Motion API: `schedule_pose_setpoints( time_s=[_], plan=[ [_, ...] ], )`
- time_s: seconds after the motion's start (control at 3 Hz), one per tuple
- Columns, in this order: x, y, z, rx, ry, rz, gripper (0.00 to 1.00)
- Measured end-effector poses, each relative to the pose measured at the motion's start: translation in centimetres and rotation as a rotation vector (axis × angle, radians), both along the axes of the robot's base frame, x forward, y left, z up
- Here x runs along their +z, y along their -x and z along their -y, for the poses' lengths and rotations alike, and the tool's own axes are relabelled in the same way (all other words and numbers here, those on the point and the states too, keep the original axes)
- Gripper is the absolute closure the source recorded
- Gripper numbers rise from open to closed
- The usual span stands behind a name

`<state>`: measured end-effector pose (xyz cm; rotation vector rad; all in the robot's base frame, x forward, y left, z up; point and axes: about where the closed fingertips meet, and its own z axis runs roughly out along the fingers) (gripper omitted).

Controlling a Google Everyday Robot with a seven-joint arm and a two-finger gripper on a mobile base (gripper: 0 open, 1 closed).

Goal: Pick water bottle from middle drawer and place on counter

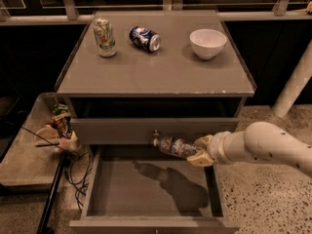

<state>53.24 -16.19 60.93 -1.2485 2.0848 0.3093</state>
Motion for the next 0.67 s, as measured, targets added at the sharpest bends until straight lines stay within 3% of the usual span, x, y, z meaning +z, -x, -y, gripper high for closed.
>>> schedule_pose_setpoints(
  time_s=[0.33,0.67],
  plan=[
    [2.23,-0.3,0.09,0.001,0.021,0.035,1.0],
    [2.23,-0.3,0.08,0.001,0.021,0.035,1.0]
  ],
)
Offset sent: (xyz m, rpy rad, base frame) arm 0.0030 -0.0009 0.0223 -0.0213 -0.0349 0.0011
